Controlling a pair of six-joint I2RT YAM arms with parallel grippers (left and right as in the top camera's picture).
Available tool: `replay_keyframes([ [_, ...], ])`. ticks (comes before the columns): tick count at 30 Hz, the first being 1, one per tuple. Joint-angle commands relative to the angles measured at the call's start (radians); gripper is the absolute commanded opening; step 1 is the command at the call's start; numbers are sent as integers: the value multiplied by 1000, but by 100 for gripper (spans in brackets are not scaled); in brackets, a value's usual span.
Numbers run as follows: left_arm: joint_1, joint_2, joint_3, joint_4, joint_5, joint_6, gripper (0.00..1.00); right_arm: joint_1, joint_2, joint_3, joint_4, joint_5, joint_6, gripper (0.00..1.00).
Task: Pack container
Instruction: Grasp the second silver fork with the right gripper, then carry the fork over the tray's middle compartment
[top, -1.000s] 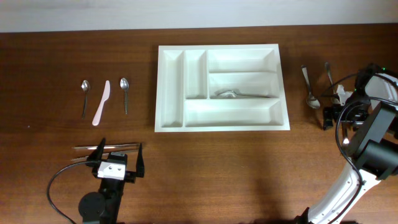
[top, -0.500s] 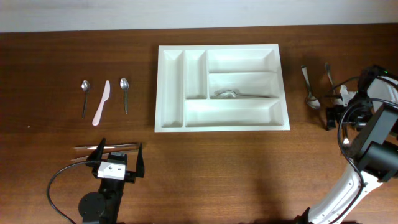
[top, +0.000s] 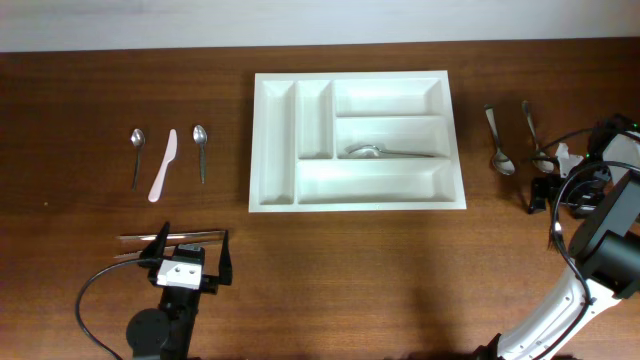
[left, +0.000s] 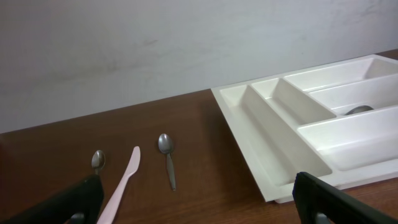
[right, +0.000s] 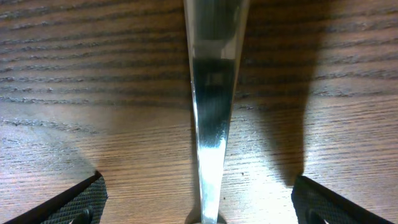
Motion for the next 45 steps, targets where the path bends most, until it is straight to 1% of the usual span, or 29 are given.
replay_keyframes([
  [1,6,-7,-5,-2,-7,13,99,-8,11,-31,18,13,12,94],
  [6,6,-7,-5,-1,-7,13,99,-8,13,-33,22,13,12,72],
  [9,6,-7,-5,-2,-7,13,99,-8,13,-33,22,13,12,51],
  [11,6,-7,-5,-1,-7,13,99,-8,13,-33,22,13,13,49],
  [12,6,-7,-5,-2,-7,13,99,-8,13,-33,21,13,13,45],
  [14,6,-7,-5,-2,-7,13,99,-8,13,-33,22,14,21,33],
  [16,6,-7,-5,-1,-7,13,99,-8,13,-33,23,14,48,16],
  [18,6,-7,-5,-2,-7,13,99,-8,13,-33,22,14,66,6],
  [20,6,-7,-5,-1,-7,13,99,-8,13,-33,22,14,90,4],
  [25,6,-7,-5,-2,-7,13,99,-8,12,-20,7,14,188,4],
  [30,6,-7,-5,-2,-7,13,99,-8,10,73,-56,14,308,4],
  [37,6,-7,-5,-1,-7,13,99,-7,9,398,-234,13,623,4],
  [41,6,-7,-5,-2,-7,13,99,-3,9,586,-327,-2,778,4],
  [44,6,-7,-5,-1,-7,13,99,11,9,691,-361,-104,868,4],
  [45,6,-7,-5,-1,-7,13,99,21,9,728,-370,-168,906,4],
])
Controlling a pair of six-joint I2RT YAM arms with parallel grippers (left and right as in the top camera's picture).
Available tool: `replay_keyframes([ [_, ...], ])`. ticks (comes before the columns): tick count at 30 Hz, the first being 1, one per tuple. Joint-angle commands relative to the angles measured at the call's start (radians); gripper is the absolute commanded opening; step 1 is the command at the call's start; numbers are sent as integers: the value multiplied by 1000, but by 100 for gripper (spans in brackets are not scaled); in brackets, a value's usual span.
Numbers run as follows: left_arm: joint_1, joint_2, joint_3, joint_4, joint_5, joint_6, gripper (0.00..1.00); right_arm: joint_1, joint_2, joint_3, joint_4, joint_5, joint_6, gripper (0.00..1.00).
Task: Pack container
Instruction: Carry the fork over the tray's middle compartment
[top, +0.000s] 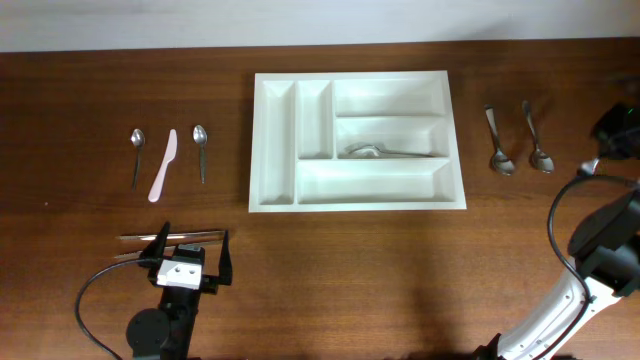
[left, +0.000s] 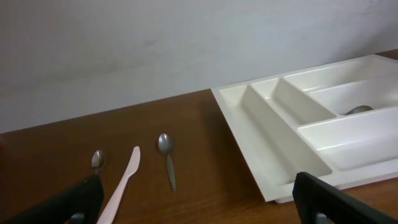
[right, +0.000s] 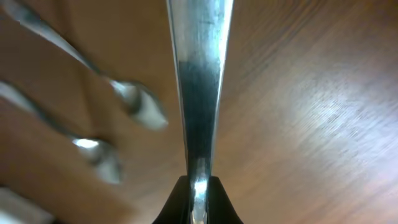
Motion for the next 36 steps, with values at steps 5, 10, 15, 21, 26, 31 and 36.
replay_keyframes([
  [5,6,-7,-5,-2,-7,13,99,86,-5,138,-8,-286,404,4],
  [10,6,-7,-5,-2,-7,13,99,195,-5,135,-8,-292,700,4],
  [15,6,-7,-5,-2,-7,13,99,346,-4,135,7,-280,974,4],
  [21,6,-7,-5,-2,-7,13,99,507,-1,129,19,-145,1194,8],
  [26,6,-7,-5,-2,-7,13,99,623,6,113,19,-41,1278,8],
  [31,6,-7,-5,-2,-7,13,99,710,34,113,23,-16,1336,8],
  [36,6,-7,-5,-2,-7,13,99,778,93,113,28,-7,1442,9],
])
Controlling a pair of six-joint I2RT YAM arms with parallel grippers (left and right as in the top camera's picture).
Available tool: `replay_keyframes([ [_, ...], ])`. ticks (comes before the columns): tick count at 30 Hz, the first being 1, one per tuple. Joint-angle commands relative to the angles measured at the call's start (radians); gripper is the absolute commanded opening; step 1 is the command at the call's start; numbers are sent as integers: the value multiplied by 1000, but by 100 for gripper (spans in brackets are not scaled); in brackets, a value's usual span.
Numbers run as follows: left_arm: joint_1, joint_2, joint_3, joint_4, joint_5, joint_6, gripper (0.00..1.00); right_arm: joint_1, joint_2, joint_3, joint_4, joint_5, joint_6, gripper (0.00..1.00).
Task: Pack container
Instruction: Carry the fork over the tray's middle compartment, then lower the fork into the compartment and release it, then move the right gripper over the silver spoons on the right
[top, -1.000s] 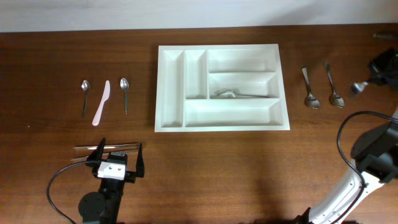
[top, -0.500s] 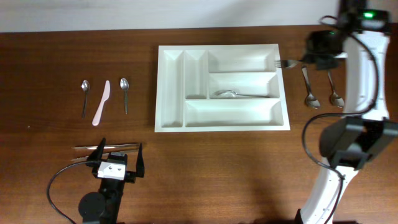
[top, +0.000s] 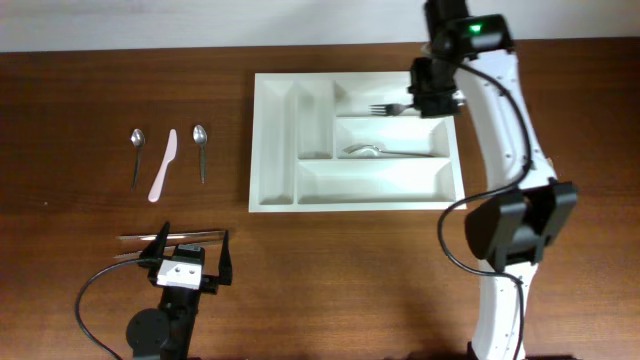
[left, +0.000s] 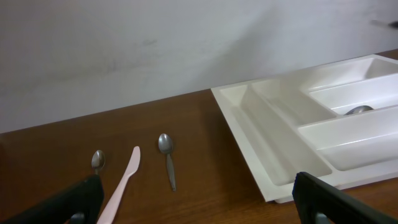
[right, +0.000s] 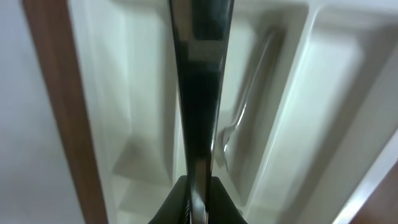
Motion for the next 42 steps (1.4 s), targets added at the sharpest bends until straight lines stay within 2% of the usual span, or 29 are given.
replay_keyframes([
  [1,6,-7,-5,-2,-7,13,99,49,61,-3,9,37,130,9],
  [4,6,-7,-5,-2,-7,13,99,73,91,-3,43,27,173,9],
  [8,6,-7,-5,-2,-7,13,99,95,114,-3,74,28,175,11],
  [10,6,-7,-5,-2,-7,13,99,98,123,-3,79,28,184,15],
  [17,6,-7,-5,-2,-7,13,99,96,153,-3,79,37,169,17],
  [20,6,-7,-5,-2,-7,13,99,90,152,-2,79,75,124,25],
  [21,6,-7,-5,-2,-7,13,99,85,152,0,79,89,92,33],
  [23,6,-7,-5,-2,-7,13,99,66,152,7,79,119,-31,50],
  [24,6,-7,-5,-2,-7,13,99,53,152,11,79,135,-93,66],
  [25,6,-7,-5,-2,-7,13,99,34,152,18,79,165,-193,76],
  [27,6,-7,-5,-2,-7,13,99,1,152,31,79,216,-370,85],
  [29,6,-7,-5,-2,-7,13,99,-53,151,55,90,256,-675,99],
  [33,6,-7,-5,-2,-7,13,99,-132,151,80,86,229,-1288,99],
  [35,6,-7,-5,-2,-7,13,99,-168,150,80,59,209,-1527,99],
  [38,6,-7,-5,-2,-7,13,99,-215,152,80,17,211,-1725,99],
  [42,6,-7,-5,-2,-7,13,99,-260,153,79,-1,189,-1827,99],
])
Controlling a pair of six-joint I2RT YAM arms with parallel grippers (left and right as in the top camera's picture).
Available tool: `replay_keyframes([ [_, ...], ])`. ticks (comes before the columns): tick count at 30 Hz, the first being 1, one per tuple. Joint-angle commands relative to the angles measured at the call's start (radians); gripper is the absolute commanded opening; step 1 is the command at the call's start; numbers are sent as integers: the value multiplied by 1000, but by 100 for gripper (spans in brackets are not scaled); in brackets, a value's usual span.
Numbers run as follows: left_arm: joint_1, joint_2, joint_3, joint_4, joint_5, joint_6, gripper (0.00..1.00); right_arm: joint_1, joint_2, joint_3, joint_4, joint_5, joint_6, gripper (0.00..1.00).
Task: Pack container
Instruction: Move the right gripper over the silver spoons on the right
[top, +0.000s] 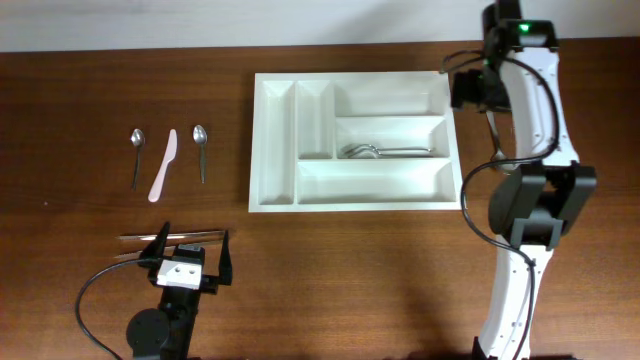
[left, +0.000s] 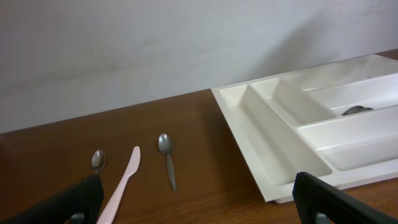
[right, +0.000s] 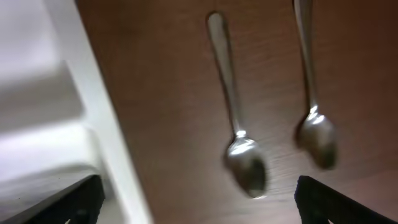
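Observation:
The white cutlery tray lies mid-table. A spoon and a fork rest together in its middle right compartment. My right gripper hangs open and empty just off the tray's right rim. In the right wrist view that gripper is above two metal spoons lying on the wood. My left gripper stands open at the front left, nothing between its fingers. A pink knife lies between two small spoons left of the tray.
A pair of thin metal sticks lies under the left gripper. The right arm reaches across the table's right side from the front edge. Behind the table is a white wall.
The right gripper was shut on a fork over the tray's upper right compartment. Now it is open, off the tray's right side above two spoons, and the fork lies with the spoon.
The right gripper stood open around a fork handle on the table at the far right. Then it was shut on the fork there, then held it over the tray. The fork now lies in the middle compartment. The left arm has stayed still.

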Motion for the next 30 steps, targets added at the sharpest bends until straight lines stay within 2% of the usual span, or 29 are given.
replay_keyframes([
  [1,6,-7,-5,-2,-7,13,99,-30,4,17,-5,-27,-320,99],
  [10,6,-7,-5,-2,-7,13,99,-120,48,15,6,-168,-422,99],
  [30,6,-7,-5,-2,-7,13,99,-147,157,15,2,-173,-421,99],
])
